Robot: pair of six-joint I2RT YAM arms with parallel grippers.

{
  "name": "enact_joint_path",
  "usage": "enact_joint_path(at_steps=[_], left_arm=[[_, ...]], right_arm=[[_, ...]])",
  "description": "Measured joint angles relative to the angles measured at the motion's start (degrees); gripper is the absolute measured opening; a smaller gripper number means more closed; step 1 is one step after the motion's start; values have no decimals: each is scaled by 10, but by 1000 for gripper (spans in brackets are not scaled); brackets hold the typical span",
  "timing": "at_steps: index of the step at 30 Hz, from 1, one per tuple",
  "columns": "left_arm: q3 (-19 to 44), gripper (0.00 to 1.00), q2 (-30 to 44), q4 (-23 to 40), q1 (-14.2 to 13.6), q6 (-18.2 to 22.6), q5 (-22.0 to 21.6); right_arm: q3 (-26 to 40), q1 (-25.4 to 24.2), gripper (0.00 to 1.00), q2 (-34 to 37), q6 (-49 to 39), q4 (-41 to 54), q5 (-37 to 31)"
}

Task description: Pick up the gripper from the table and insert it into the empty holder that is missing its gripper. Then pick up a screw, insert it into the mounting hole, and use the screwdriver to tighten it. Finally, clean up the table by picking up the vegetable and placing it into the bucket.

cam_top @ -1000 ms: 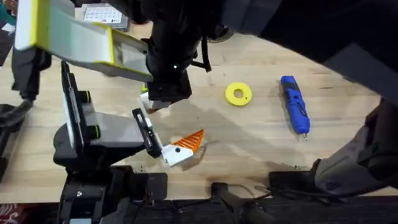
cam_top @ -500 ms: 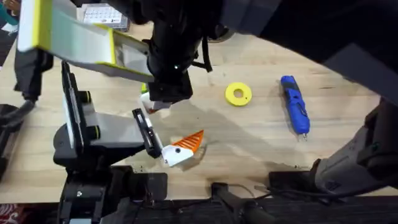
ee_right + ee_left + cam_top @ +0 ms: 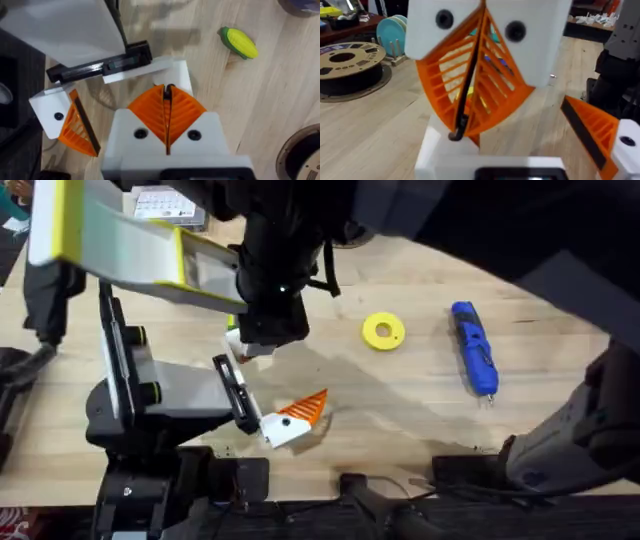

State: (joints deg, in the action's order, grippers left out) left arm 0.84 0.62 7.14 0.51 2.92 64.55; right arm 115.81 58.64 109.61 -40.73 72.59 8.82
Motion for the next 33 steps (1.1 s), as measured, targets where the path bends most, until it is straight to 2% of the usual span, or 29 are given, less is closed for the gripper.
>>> enact_joint_path(at_steps=[16,17,22,23,25,33], left_arm=[[0,986,0,1,0,-4,2],[0,986,0,1,0,-4,2],[0,986,0,1,0,-3,2],[0,986,0,1,0,-2,2],[0,986,0,1,0,-2,2],[0,986,0,1,0,-2,2]], right_arm=[[2,1,13,10,0,-1,-1],[2,1,104,10,2,-1,-1],[2,2,854,10,2,0,-2],[2,2,960,10,0,0,-2],[2,2,994,10,0,0,-2],[2,2,997,10,0,0,-2]])
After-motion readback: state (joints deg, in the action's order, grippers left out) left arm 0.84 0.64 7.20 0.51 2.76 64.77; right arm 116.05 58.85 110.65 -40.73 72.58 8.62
